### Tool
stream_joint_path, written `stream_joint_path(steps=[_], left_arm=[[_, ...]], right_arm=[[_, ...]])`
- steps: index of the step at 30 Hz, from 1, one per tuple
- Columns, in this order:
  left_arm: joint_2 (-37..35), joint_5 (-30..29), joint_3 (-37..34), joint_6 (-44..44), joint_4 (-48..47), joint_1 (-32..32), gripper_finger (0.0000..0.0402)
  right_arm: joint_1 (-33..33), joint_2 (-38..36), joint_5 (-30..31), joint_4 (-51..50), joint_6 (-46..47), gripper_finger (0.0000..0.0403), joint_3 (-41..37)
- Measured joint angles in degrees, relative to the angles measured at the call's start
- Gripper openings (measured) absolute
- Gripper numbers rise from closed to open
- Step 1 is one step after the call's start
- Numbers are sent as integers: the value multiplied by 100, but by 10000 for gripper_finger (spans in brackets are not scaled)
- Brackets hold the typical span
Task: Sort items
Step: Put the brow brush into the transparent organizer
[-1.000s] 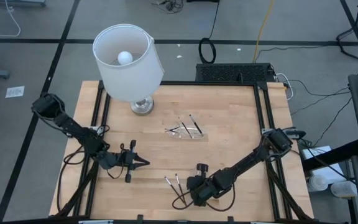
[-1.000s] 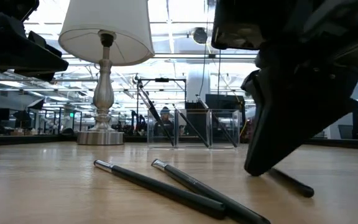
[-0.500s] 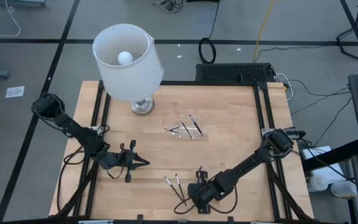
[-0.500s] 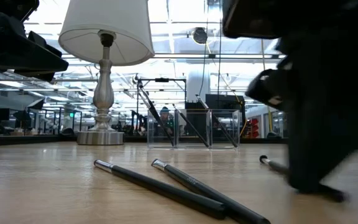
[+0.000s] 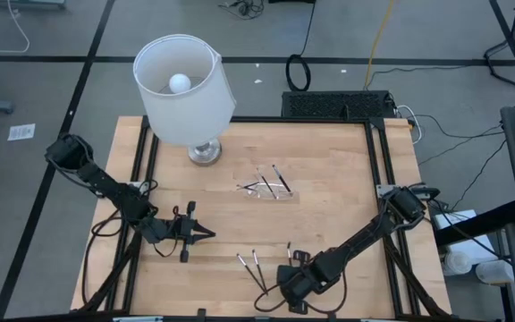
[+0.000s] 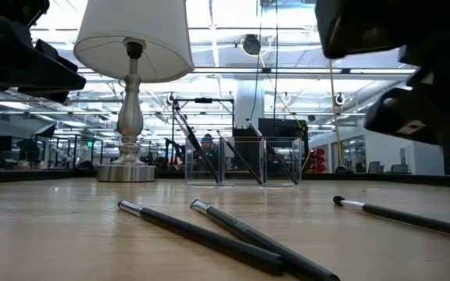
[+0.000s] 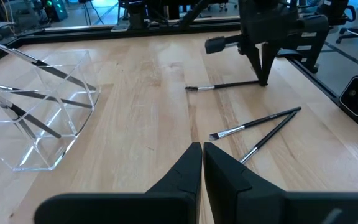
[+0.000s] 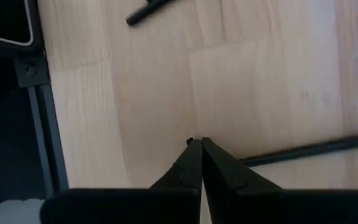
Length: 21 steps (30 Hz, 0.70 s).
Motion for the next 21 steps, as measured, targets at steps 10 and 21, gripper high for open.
stream_joint_path(steps=[10, 21], left_arm=[[0, -2, 0, 29, -37, 0, 26], [0, -2, 0, 18, -37, 0, 26]], right_arm=[[62, -407, 235, -1438, 923, 0, -34], [39, -419, 739, -1988, 1092, 0, -27]])
